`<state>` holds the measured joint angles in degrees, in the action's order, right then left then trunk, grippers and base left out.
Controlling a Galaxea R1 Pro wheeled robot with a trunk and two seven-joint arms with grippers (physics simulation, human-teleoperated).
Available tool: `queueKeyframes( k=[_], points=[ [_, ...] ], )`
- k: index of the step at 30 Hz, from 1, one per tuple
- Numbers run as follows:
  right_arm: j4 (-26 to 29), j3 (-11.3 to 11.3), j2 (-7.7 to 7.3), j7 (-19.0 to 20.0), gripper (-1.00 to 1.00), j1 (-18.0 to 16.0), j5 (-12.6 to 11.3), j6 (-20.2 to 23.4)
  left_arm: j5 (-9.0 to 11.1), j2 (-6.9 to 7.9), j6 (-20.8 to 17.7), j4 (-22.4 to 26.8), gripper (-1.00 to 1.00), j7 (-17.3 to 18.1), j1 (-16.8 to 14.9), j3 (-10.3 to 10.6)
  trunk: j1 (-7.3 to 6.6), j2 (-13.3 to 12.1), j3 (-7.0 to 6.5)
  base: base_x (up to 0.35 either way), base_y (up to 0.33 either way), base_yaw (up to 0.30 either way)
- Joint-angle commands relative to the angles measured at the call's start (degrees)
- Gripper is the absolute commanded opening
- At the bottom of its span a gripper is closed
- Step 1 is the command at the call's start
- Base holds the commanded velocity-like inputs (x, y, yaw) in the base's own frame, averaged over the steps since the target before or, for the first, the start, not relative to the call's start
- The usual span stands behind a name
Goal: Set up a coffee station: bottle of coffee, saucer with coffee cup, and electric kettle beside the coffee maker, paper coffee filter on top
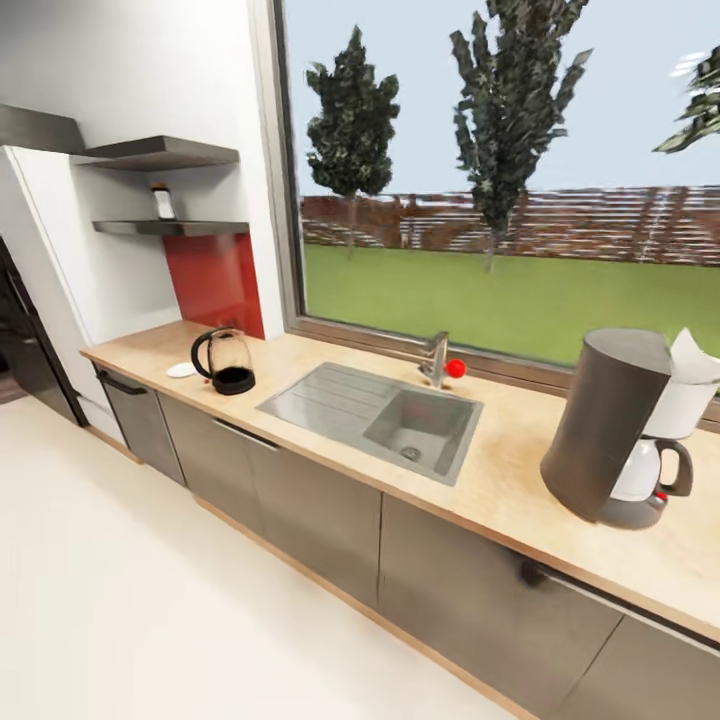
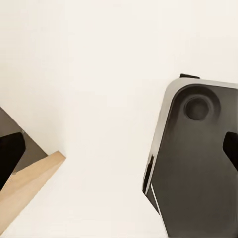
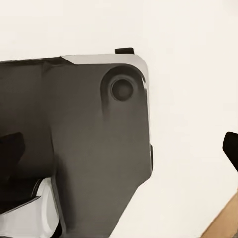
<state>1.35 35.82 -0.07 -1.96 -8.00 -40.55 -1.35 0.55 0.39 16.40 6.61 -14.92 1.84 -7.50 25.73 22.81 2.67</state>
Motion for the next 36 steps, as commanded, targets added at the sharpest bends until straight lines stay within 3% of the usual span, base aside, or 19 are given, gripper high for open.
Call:
queueKeyframes(
  k=[1,10,30,36],
  points=[
    [0.05,0.48,-0.01,-0.12,1.00,0.01,-0.48,-0.12,0.06,-0.02,0.13,0.07,1.00,0.06,0.01,-0.24,0.05,0.11,0.15,0.177,0.277,0.170],
    [0.41,1.67,0.58,-0.09,1.00,0.27,-0.58,-0.74,-0.81,0.71,0.03,0.07,1.00,0.06,0.01,0.22,0.05,0.11,0.20,0.175,0.278,0.030],
    [0.49,2.29,0.60,0.00,1.00,0.27,-0.33,-1.23,-0.37,0.52,0.13,0.07,1.00,0.06,0.01,0.04,0.05,0.11,-0.35,0.200,0.279,0.029],
    [0.55,2.24,0.83,-0.03,1.00,0.28,3.31,-1.51,-0.50,0.42,0.13,0.07,1.00,0.06,0.01,0.19,0.05,0.11,-0.35,0.236,0.276,0.001]
  ],
)
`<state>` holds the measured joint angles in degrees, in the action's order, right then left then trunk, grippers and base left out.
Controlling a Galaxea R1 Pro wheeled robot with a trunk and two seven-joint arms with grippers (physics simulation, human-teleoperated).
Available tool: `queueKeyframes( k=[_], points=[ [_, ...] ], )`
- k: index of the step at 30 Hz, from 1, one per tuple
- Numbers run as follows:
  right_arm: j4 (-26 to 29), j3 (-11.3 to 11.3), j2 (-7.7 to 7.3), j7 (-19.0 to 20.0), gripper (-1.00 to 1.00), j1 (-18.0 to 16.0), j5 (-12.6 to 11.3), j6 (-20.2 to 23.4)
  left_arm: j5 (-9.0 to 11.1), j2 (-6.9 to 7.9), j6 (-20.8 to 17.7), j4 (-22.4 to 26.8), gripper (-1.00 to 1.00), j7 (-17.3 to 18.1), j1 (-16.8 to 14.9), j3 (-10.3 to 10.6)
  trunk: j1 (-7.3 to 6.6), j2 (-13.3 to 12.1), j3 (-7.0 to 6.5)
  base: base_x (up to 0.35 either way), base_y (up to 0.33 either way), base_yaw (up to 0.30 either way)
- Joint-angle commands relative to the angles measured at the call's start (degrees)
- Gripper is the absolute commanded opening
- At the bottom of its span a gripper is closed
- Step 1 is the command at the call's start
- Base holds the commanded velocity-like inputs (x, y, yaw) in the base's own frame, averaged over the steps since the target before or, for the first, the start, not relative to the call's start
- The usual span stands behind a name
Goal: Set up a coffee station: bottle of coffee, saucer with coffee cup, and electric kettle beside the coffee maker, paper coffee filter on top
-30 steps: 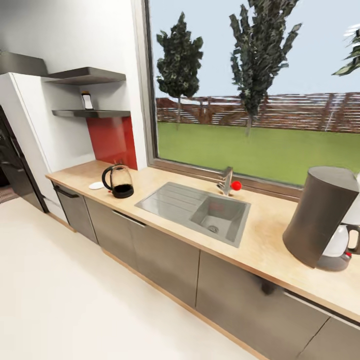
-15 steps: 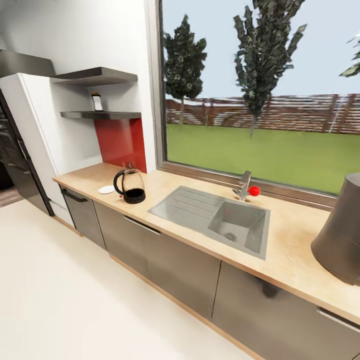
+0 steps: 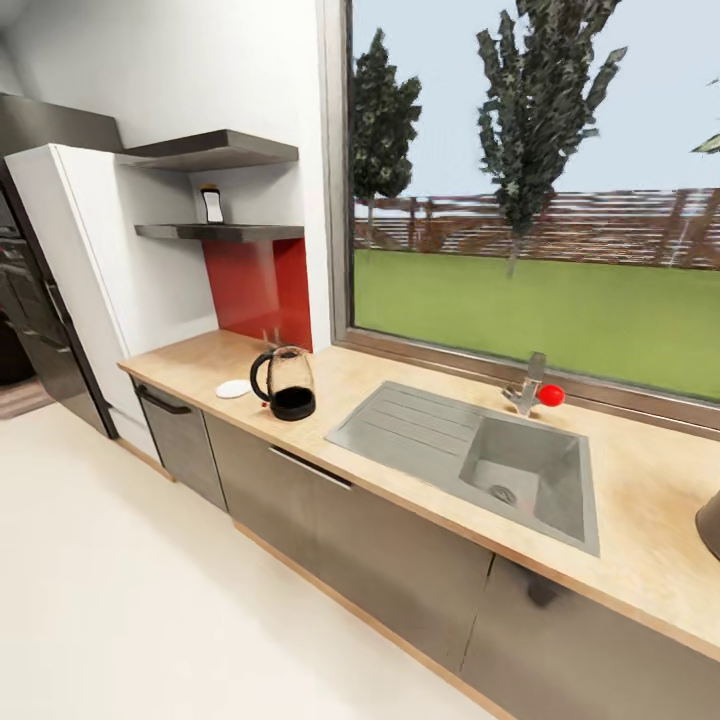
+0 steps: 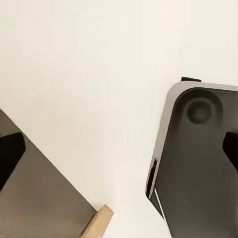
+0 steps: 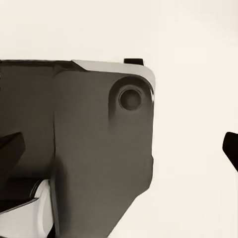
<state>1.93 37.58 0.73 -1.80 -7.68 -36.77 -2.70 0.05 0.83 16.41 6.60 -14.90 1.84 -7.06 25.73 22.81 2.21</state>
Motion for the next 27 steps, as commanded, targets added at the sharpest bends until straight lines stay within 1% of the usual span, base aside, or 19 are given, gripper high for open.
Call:
queueKeyframes(
  k=[1,2,3,8,23,27],
  points=[
    [-0.02,0.46,0.21,-0.20,1.00,-0.05,0.00,-0.20,0.02,-0.01,0.12,0.08,1.00,0.05,0.01,-0.25,0.06,0.11,0.11,0.237,0.276,0.000],
    [-0.01,0.43,0.41,-0.19,1.00,-0.05,0.29,-0.32,0.02,0.01,0.12,0.08,1.00,0.05,0.01,-0.26,0.06,0.11,0.11,0.237,0.276,0.000],
    [0.01,0.37,0.65,-0.16,1.00,-0.06,0.60,-1.52,0.03,0.10,0.12,0.08,1.00,0.05,0.02,-0.34,0.06,0.11,0.11,0.237,0.276,0.000],
    [0.07,0.15,0.75,-0.19,1.00,-0.06,0.50,-3.57,0.09,0.09,0.12,0.08,1.00,0.04,0.01,-0.42,0.06,0.11,0.11,0.236,0.276,0.000],
    [0.00,0.27,0.74,-0.22,1.00,-0.06,0.72,-4.01,0.27,-0.04,0.20,0.08,1.00,0.04,0.10,-0.43,0.06,0.11,0.11,0.234,0.276,0.000],
    [0.00,0.39,0.76,-0.21,1.00,-0.05,0.81,-4.12,0.49,0.00,0.20,0.08,1.00,0.02,0.12,-0.78,0.06,0.11,0.01,0.231,0.277,0.000]
  ],
)
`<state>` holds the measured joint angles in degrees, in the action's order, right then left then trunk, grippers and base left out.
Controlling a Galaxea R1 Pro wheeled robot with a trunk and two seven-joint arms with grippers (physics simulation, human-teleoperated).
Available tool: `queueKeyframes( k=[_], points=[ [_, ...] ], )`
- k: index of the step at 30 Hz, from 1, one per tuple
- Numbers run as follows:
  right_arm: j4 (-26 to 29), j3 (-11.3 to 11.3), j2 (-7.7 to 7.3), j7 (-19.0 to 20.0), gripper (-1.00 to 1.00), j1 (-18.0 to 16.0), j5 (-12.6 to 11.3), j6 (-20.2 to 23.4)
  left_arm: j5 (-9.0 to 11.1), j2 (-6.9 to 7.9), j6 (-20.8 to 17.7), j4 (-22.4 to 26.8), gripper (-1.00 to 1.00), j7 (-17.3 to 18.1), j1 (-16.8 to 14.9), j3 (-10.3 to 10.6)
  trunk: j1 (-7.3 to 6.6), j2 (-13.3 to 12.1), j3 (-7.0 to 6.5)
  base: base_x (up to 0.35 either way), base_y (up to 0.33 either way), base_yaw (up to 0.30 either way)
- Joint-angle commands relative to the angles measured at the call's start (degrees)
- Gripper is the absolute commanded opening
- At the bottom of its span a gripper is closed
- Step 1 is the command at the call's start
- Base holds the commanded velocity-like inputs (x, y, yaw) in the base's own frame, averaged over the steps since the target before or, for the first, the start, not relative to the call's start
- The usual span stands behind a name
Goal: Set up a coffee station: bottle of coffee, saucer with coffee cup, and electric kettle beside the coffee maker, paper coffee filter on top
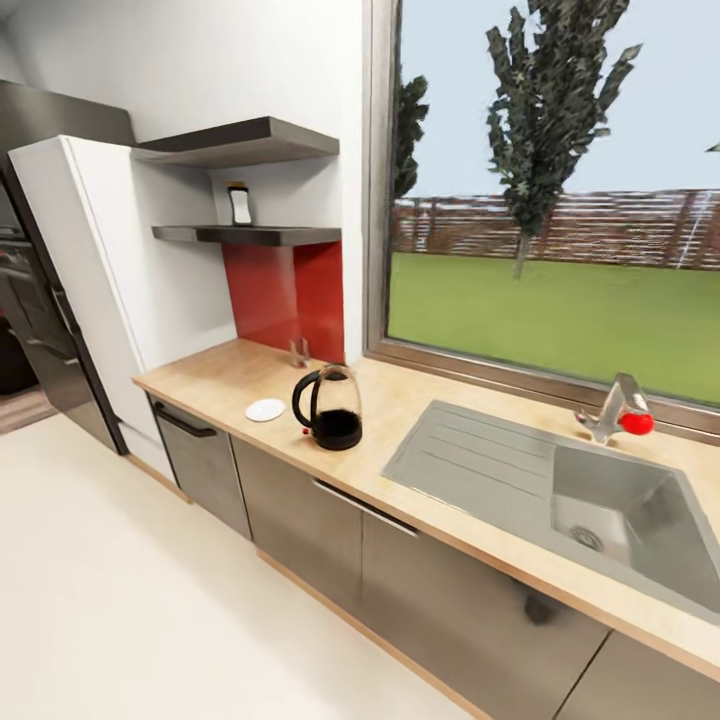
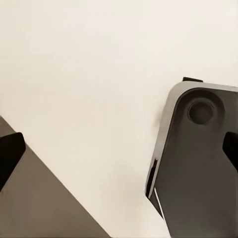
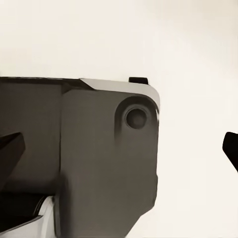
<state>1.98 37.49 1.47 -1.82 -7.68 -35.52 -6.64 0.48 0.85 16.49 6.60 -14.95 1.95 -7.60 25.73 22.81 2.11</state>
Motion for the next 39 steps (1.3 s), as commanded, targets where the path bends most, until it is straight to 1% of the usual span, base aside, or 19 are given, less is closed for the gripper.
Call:
queueKeyframes(
  k=[1,6,26,39],
  points=[
    [-0.04,0.48,0.02,-0.19,1.00,-0.05,-0.43,-0.19,0.07,0.00,0.12,0.08,1.00,0.06,0.02,-0.27,0.06,0.10,0.05,0.209,0.280,0.000],
    [-0.04,0.48,0.03,-0.20,1.00,-0.05,-0.42,-0.21,0.12,0.02,0.12,0.08,1.00,0.06,0.04,-0.31,0.06,0.10,-0.14,0.189,0.285,0.000],
    [-0.04,0.48,0.03,-0.20,1.00,-0.05,-0.42,-0.21,0.10,-0.01,0.12,0.08,1.00,0.08,0.05,-0.40,0.06,0.10,-0.16,0.178,0.290,0.000],
    [-0.04,0.32,-0.05,-0.19,1.00,-0.05,-0.46,-0.21,-0.24,-0.06,0.12,-0.01,1.00,0.10,0.08,0.04,0.06,0.10,-0.16,0.164,0.298,0.000]
  ],
)
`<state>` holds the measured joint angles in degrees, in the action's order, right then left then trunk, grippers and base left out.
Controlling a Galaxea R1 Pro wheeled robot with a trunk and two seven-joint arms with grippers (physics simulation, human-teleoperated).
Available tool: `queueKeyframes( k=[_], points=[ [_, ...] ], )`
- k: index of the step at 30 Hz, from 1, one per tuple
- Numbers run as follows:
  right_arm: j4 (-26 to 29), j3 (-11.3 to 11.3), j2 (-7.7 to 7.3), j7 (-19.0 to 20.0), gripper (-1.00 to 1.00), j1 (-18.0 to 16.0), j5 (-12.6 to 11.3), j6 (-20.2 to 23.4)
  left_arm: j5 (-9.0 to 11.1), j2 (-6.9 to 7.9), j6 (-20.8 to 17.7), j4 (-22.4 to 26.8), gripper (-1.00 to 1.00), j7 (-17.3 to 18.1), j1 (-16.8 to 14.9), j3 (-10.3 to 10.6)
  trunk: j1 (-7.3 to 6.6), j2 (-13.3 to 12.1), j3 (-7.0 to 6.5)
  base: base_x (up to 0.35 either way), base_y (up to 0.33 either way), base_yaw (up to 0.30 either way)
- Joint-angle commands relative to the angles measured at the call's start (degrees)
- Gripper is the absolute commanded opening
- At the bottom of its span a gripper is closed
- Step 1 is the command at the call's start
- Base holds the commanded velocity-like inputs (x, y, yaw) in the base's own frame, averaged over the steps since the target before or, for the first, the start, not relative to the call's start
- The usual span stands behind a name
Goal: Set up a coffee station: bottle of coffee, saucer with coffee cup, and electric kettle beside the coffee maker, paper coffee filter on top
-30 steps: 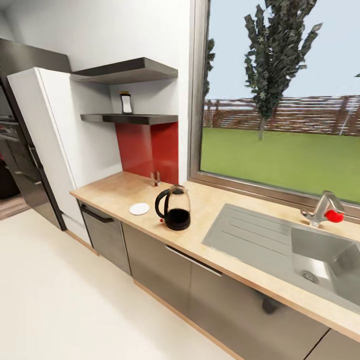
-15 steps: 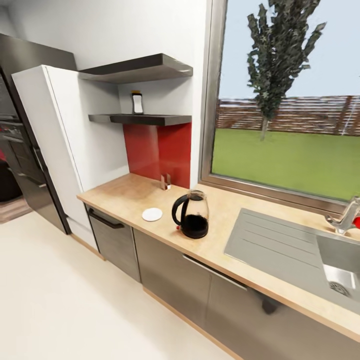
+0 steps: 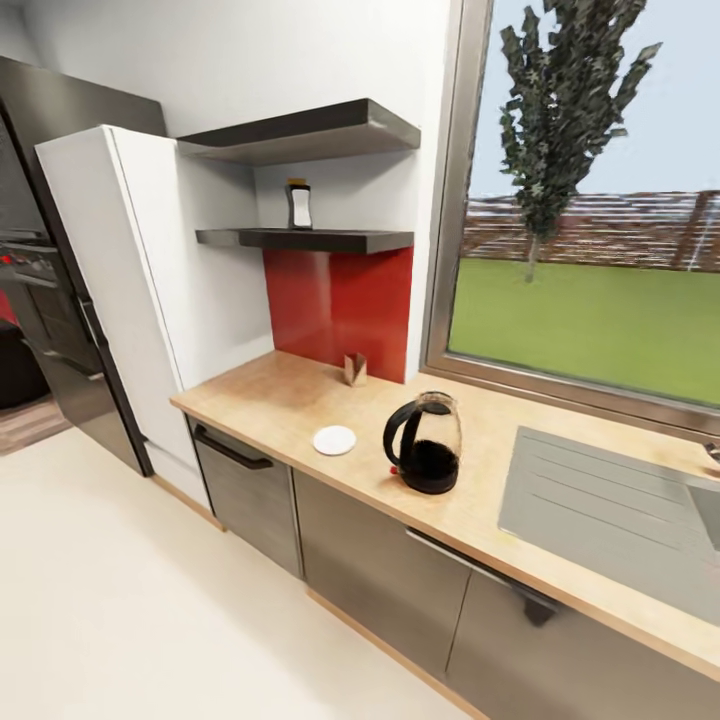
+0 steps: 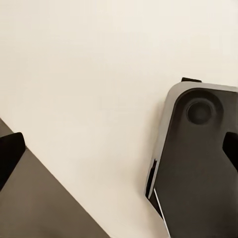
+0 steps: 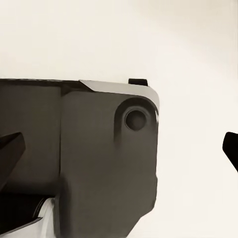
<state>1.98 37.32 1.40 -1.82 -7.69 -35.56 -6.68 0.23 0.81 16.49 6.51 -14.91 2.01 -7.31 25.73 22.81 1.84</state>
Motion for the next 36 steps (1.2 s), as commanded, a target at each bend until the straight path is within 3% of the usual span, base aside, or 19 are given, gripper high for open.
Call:
queueKeyframes(
  k=[1,12,29,36],
  points=[
    [-0.04,0.54,0.01,-0.15,1.00,-0.05,-0.41,-0.17,0.00,-0.02,0.12,0.08,1.00,0.04,0.01,-0.25,0.05,0.11,0.11,0.163,0.298,0.000],
    [-0.03,0.58,0.12,-0.17,1.00,-0.05,-0.58,-2.59,-0.05,-0.02,0.12,0.08,1.00,0.04,0.01,-0.16,0.05,0.11,0.11,0.163,0.298,0.000],
    [2.15,0.43,0.01,-0.20,1.00,-0.05,-0.44,-2.71,-0.04,-0.02,0.12,0.08,1.00,0.04,0.01,-0.16,0.05,0.11,0.11,0.163,0.298,-0.003],
    [2.15,0.48,0.01,-0.12,1.00,-0.04,-0.39,-2.72,-0.05,-0.02,0.12,0.08,1.00,0.06,0.01,-0.16,0.05,0.11,0.11,0.163,0.298,-0.201]
  ],
)
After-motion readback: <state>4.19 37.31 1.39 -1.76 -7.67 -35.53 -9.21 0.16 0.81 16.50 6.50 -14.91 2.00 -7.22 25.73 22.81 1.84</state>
